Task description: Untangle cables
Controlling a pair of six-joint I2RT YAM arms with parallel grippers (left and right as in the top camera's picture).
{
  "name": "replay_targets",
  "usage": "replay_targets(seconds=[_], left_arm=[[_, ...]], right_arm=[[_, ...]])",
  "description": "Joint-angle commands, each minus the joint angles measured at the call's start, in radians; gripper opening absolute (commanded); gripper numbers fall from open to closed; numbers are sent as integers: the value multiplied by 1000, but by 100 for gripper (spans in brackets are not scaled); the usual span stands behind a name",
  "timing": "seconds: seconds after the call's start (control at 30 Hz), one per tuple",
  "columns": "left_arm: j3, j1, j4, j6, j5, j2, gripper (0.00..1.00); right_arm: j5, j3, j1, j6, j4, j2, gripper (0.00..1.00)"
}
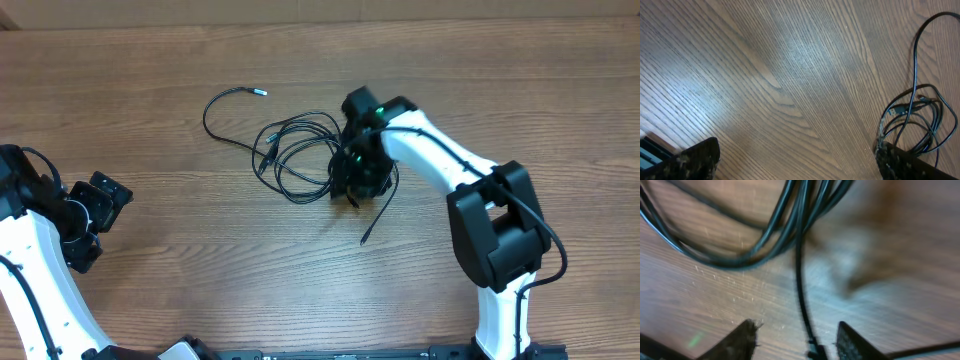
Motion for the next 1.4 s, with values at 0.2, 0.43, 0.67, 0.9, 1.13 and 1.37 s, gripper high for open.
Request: replay_targets(seconds=[0.2,0.43,0.67,0.9,1.13,1.37], left_arm=[[-3,2,3,-6,-5,-19,100],[-3,2,3,-6,-5,-19,100],[-3,2,3,-6,-5,-19,100],[-3,2,3,-6,-6,-19,99],[-3,2,3,-6,-5,-19,99],[-3,2,3,-6,-5,-19,99]], right_arm=[[-26,-50,145,-6,-32,2,4],[-24,40,153,-87,-233,-37,4],[179,71,59,-72,-224,-90,4],[261,69,-95,-16,-91,-89,8],[237,68,-166,-16,3,-89,46],[125,64,-158,-17,94,-89,41]])
